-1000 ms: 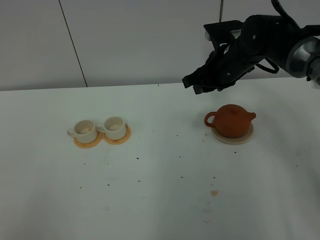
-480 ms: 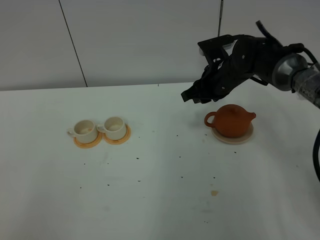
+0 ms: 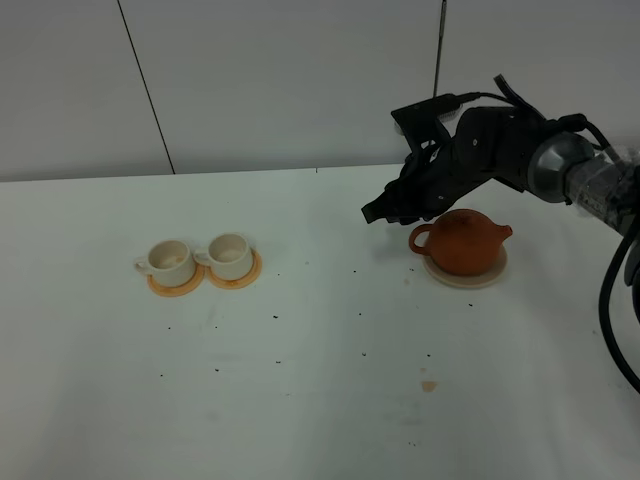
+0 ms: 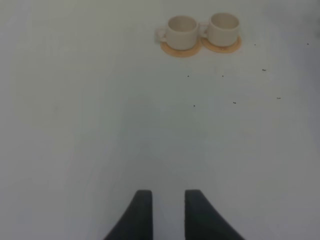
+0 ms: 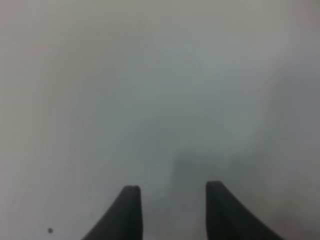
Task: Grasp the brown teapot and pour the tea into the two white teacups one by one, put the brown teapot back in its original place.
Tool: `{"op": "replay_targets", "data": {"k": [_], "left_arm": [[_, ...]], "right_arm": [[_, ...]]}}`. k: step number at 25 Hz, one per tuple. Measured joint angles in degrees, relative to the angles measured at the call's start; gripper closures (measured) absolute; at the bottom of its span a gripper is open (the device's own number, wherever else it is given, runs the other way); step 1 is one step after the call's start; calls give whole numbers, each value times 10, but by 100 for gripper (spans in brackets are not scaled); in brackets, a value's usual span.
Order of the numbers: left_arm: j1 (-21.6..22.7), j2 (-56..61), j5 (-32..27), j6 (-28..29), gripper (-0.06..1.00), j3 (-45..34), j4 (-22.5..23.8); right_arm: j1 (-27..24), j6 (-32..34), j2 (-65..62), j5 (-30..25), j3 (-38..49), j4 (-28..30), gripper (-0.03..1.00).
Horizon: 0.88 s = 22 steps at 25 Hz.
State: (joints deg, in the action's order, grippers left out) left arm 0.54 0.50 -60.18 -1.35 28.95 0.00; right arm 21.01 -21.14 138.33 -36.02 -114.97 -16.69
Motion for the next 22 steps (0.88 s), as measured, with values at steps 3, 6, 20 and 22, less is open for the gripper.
{"op": "replay_targets", "data": {"k": [3, 6, 20, 22], "left_arm": [[0, 0, 0, 0, 71, 0, 0], [0, 0, 0, 0, 71, 0, 0], [0, 0, 0, 0, 71, 0, 0], [0, 0, 0, 0, 71, 0, 0]], "right_arm": [[0, 0, 1, -3, 0, 0, 67], [0, 0, 1, -7, 0, 3, 69], [0, 12, 0, -50, 0, 46, 71], [0, 13, 0, -53, 0, 46, 71]]}}
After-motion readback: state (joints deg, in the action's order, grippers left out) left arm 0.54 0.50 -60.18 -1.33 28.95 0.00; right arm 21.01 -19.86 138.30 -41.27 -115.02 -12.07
